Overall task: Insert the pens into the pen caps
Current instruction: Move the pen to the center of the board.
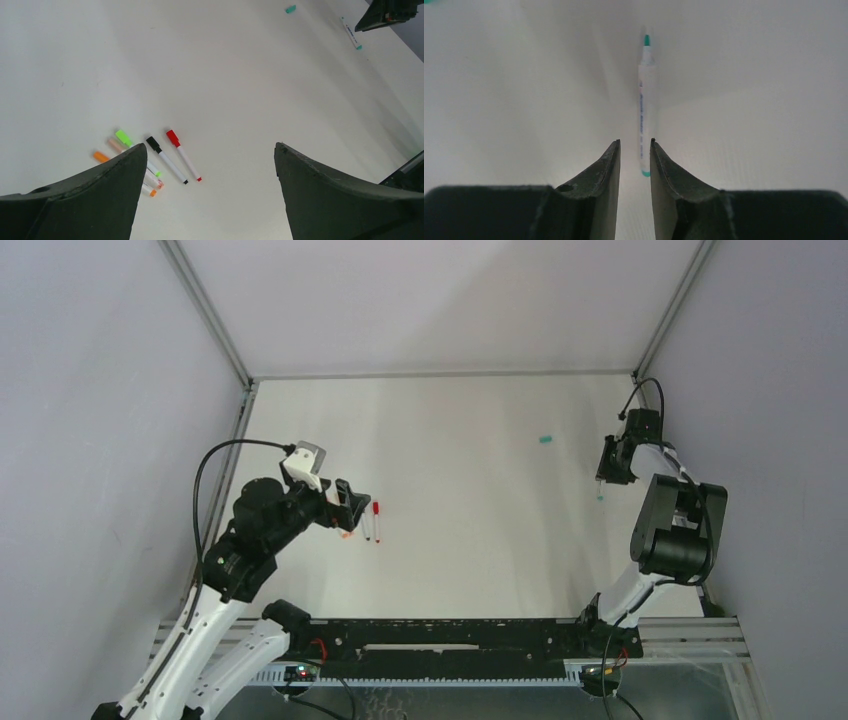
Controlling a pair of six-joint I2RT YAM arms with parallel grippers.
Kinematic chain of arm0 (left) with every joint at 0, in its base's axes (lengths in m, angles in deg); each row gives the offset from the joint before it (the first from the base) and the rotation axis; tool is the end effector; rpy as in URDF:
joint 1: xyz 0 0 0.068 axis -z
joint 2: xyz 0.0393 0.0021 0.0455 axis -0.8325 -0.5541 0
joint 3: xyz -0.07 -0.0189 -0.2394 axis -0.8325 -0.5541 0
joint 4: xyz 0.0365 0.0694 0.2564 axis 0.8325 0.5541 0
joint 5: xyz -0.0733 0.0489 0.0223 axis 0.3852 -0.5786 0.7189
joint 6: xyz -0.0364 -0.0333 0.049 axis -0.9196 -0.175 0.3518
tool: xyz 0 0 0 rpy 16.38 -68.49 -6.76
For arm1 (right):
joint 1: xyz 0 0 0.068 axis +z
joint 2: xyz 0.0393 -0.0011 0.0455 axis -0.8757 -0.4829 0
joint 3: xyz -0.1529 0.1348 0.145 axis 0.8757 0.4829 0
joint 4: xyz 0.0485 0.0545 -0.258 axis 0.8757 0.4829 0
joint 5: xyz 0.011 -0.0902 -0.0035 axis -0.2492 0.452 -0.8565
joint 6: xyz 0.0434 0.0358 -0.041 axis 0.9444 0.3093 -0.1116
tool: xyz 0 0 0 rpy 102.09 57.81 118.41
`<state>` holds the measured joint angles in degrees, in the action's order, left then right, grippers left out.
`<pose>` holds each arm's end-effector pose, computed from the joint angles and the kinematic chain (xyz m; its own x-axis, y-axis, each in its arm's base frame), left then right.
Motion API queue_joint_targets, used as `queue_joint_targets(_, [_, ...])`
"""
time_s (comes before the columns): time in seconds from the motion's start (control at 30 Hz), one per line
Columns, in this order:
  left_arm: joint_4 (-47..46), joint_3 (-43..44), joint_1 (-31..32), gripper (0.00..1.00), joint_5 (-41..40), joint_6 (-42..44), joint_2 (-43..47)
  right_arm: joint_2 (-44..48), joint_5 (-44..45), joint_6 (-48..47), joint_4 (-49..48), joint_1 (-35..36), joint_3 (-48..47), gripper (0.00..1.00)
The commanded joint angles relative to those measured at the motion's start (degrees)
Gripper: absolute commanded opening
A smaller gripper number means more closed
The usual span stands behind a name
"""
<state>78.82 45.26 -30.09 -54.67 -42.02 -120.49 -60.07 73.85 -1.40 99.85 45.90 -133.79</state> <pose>0.1662 -0.0873 0.3161 -0.3515 0.0086 -0.9361 0.4670 0.8682 -0.1674 0.3497 -0.0915 0.1468 -0.8121 0.2164 -0.5419 0.2251 0.9730 0.0513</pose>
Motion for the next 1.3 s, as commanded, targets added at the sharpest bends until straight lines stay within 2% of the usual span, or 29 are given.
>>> queue_joint_targets(0.0, [-0.6, -1.5, -0.5, 1.0, 0.9, 0.7, -0.1, -0.8, 1.5, 0.9, 0.4, -1.4, -0.7, 0.34])
queue_joint_targets(0.5, [-0.6, -1.5, -0.5, 1.0, 1.1, 0.6, -0.1, -6.7, -0.4, 0.3, 3.2, -1.6, -3.3, 0.31])
queue_joint_targets(0.77, [-0.6, -1.6, -0.5, 1.0, 1.1, 0.6, 0.0, -9.5, -2.6, -2.0, 6.8, -1.4, -5.2, 0.05])
queue_joint_targets(0.9, [-0.6, -1.5, -0.5, 1.0, 1.0, 0.6, 0.1, -8.7, -3.8, -4.2, 8.2, 0.1, -5.4, 0.0])
queue_joint_targets(1.07, [-0.6, -1.6, -0.5, 1.0, 1.0, 0.6, 0.2, -4.6, -10.9, -7.9, 11.1, 6.0, -4.5, 0.0])
queue_joint_targets(1.2, [-0.6, -1.6, -0.5, 1.0, 0.8, 0.6, 0.3, 1.0, -15.6, -12.9, 11.4, 15.8, -0.1, 0.0])
queue_joint_targets(1.27, [-0.6, -1.6, -0.5, 1.0, 0.6, 0.6, 0.3, 3.7, -15.2, -15.6, 11.0, 21.8, 2.6, 0.0])
